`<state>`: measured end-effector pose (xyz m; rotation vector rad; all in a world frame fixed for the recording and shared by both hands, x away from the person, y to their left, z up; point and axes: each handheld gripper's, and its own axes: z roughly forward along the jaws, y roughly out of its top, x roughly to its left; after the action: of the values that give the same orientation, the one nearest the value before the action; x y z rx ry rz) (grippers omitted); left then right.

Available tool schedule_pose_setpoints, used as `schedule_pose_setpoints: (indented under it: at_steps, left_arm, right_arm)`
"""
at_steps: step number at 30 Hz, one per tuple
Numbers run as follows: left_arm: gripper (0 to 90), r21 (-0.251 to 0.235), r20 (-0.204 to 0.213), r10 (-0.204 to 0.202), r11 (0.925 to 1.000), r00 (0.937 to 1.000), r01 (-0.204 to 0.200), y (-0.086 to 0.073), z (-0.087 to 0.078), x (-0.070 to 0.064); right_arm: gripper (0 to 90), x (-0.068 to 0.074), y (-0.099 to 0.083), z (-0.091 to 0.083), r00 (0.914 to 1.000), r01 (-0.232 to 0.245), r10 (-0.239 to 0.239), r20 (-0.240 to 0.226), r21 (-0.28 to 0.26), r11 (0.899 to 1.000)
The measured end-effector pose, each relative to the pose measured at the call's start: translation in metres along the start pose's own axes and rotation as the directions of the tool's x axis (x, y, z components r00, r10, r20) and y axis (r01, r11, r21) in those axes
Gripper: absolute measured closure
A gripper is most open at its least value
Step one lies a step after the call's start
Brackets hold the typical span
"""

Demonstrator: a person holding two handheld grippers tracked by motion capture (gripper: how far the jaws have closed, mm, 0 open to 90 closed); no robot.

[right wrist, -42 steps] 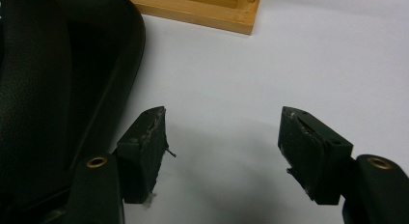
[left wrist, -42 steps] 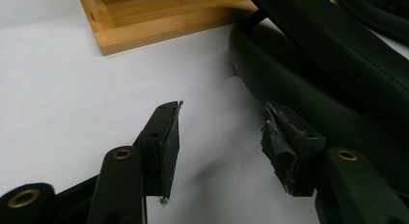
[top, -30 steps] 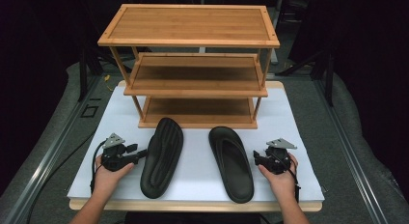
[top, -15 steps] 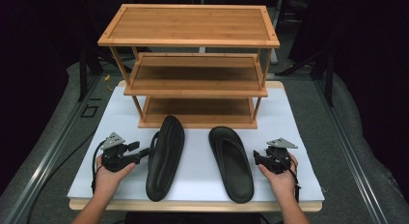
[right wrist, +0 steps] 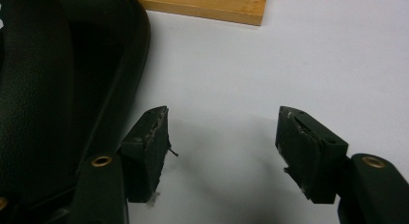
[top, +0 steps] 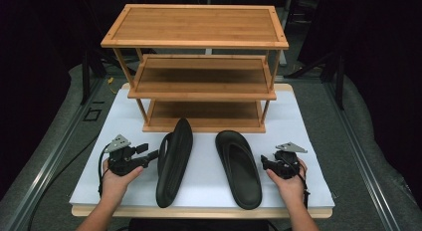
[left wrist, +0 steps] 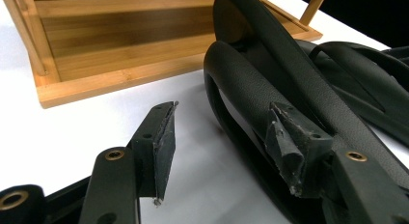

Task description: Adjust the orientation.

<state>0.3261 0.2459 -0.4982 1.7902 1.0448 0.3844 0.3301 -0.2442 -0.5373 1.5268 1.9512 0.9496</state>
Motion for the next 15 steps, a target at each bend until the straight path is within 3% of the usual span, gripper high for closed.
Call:
schedule_pose_setpoints:
  at_steps: [4, 12, 15]
  left_arm:
    - [43.4, -0.003, 0.0, 0.004, 1.0, 1.0, -0.004, 0.004, 0.001, -0.005]
    - [40.3, -0.022, 0.059, 0.008, 0.9997, 0.9982, -0.006, 0.013, 0.004, -0.023]
    - [40.2, 0.016, 0.061, 0.041, 0.999, 0.9973, -0.042, 0.016, 0.017, -0.036]
  right_arm:
    - [36.1, -0.001, 0.0, 0.0, 0.9999, -0.015, 0.015, -0.003, -0.005, 1.0]
    - [35.9, 0.0, -0.001, 0.0, 0.9999, -0.016, 0.016, -0.003, 0.0, 1.0]
    - [35.9, 0.0, -0.001, 0.001, 0.9999, -0.014, 0.014, -0.003, 0.0, 1.0]
